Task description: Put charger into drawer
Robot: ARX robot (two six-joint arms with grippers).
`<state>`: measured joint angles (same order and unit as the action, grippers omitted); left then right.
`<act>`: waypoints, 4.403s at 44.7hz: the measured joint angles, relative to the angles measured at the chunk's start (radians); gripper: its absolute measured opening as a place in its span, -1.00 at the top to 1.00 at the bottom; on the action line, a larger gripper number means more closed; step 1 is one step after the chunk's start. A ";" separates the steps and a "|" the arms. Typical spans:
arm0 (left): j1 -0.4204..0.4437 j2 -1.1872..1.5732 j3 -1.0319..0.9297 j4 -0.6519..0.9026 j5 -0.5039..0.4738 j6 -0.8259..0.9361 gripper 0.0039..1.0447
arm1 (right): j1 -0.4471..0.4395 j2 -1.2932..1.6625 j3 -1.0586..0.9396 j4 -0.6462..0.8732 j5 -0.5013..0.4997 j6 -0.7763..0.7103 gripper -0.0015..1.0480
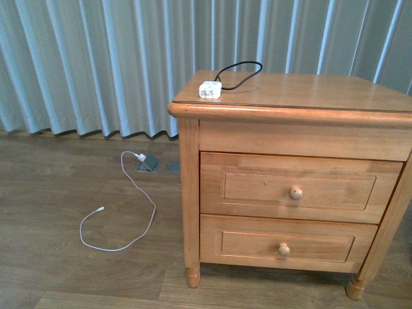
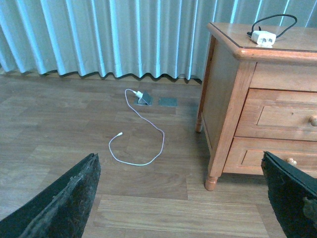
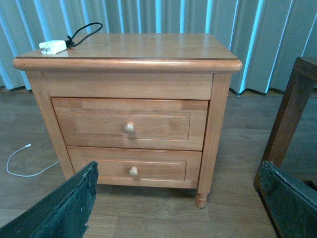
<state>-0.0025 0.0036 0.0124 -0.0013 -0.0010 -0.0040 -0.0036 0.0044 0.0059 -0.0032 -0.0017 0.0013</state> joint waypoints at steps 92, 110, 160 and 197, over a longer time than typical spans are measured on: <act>0.000 0.000 0.000 0.000 0.000 0.000 -0.89 | 0.362 2.092 1.087 0.601 0.238 0.044 -0.84; 0.000 0.000 0.000 0.000 0.000 0.000 -0.89 | 0.303 2.256 1.233 0.617 0.264 0.003 -0.84; 0.000 0.000 0.000 0.000 0.000 0.000 -0.89 | 0.257 2.395 1.342 0.608 0.280 -0.020 -0.84; 0.000 0.000 0.000 0.000 0.000 0.000 -0.89 | 0.251 2.406 1.349 0.652 0.296 -0.021 -0.52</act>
<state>-0.0025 0.0036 0.0124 -0.0013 -0.0010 -0.0040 0.2470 2.4107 1.3544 0.6483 0.2947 -0.0200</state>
